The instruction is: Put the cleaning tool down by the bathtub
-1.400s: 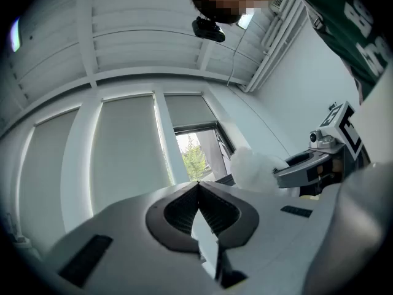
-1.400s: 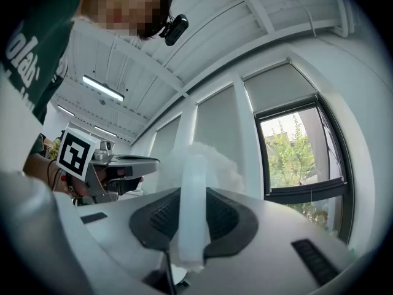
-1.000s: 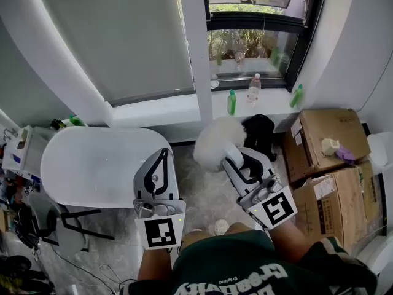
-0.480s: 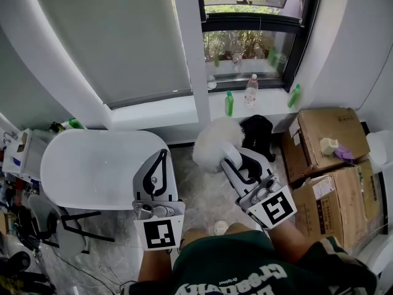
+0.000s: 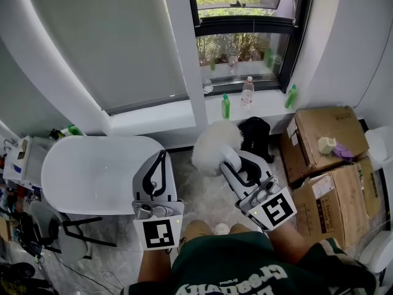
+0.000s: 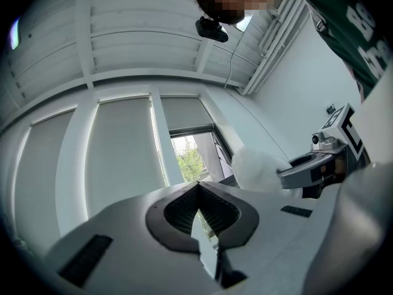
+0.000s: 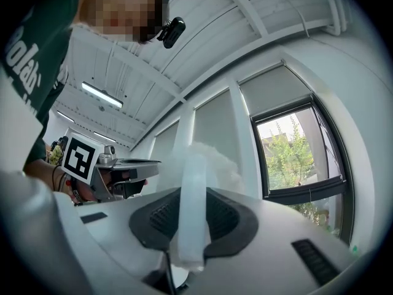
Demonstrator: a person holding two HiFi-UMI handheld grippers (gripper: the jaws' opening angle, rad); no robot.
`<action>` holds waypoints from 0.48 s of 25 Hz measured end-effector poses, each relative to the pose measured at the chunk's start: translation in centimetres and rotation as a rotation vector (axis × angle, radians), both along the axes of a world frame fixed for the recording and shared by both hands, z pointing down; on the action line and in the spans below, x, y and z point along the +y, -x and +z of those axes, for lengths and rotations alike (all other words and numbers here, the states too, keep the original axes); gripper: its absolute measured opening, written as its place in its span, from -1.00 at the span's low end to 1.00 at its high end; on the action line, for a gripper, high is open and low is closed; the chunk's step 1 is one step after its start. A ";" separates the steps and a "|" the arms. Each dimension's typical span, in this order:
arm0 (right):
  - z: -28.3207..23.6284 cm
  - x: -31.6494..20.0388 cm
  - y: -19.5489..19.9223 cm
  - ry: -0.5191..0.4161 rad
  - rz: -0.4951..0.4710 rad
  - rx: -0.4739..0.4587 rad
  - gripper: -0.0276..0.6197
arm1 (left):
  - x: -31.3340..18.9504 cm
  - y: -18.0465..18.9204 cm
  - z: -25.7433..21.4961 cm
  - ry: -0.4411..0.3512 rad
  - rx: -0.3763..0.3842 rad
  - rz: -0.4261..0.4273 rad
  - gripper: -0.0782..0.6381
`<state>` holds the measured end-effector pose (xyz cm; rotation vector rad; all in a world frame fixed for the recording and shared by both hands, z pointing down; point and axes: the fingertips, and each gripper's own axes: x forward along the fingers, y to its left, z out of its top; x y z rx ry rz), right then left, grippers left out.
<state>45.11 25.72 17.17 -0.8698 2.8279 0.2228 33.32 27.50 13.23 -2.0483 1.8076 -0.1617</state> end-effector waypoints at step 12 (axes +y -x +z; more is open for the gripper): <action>-0.5 -1.0 -1.0 0.007 -0.004 -0.034 -0.63 | -1.8 -1.8 -0.9 -0.015 -0.031 0.045 -0.76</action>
